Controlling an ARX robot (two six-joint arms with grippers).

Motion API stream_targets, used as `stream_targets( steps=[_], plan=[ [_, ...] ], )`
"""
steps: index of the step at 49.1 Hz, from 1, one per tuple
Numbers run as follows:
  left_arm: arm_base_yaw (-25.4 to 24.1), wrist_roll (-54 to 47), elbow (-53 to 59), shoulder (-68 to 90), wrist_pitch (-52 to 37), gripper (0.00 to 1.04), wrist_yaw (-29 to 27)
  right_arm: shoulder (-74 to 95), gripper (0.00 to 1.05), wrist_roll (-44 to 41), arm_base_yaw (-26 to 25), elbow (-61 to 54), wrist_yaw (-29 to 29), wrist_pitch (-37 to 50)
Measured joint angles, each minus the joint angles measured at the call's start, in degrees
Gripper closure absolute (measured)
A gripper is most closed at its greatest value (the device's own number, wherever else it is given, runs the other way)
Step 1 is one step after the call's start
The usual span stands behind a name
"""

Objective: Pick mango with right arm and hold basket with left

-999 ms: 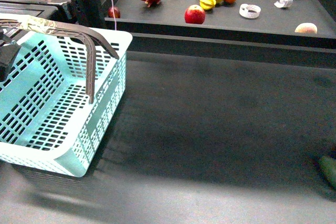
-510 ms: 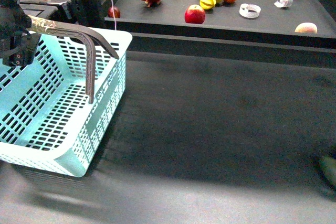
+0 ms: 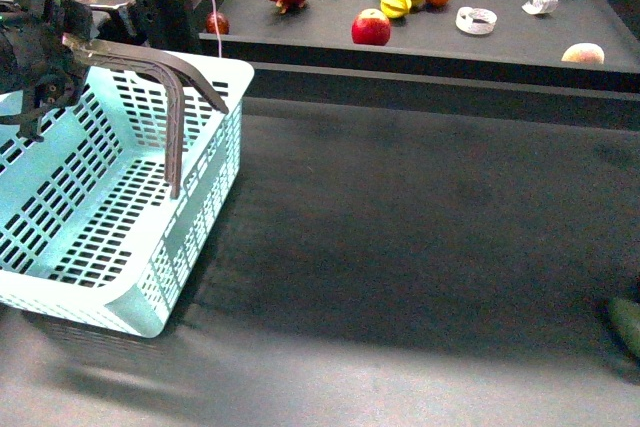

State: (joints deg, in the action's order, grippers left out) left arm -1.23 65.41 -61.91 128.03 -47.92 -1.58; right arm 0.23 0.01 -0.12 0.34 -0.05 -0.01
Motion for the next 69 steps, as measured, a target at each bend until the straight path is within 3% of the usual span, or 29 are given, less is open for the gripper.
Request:
stream_targets(
  steps=[5, 25, 33, 52, 69],
  plan=[
    [0.57, 0.98, 0.72, -0.81, 0.09, 0.86, 0.94, 0.00, 0.08, 0.00, 0.00, 0.00, 0.00, 0.00],
    [4.74, -9.42, 13.97, -12.76, -4.13, 0.87, 7.96, 0.00, 0.08, 0.00, 0.00, 0.00, 0.00, 0.00],
    [9.55, -17.09, 19.89, -16.50, -11.76, 0.88, 13.44, 0.00, 0.08, 0.00, 0.00, 0.00, 0.00, 0.00],
    [23.37, -29.07, 23.12, -16.06, -15.96, 0.88, 19.96, 0.00, 0.08, 0.00, 0.00, 0.00, 0.00, 0.00],
    [28.28, -32.00, 23.12, -13.46, -18.29, 0.88, 21.73, 0.00, 0.08, 0.00, 0.00, 0.00, 0.00, 0.00]
  ],
)
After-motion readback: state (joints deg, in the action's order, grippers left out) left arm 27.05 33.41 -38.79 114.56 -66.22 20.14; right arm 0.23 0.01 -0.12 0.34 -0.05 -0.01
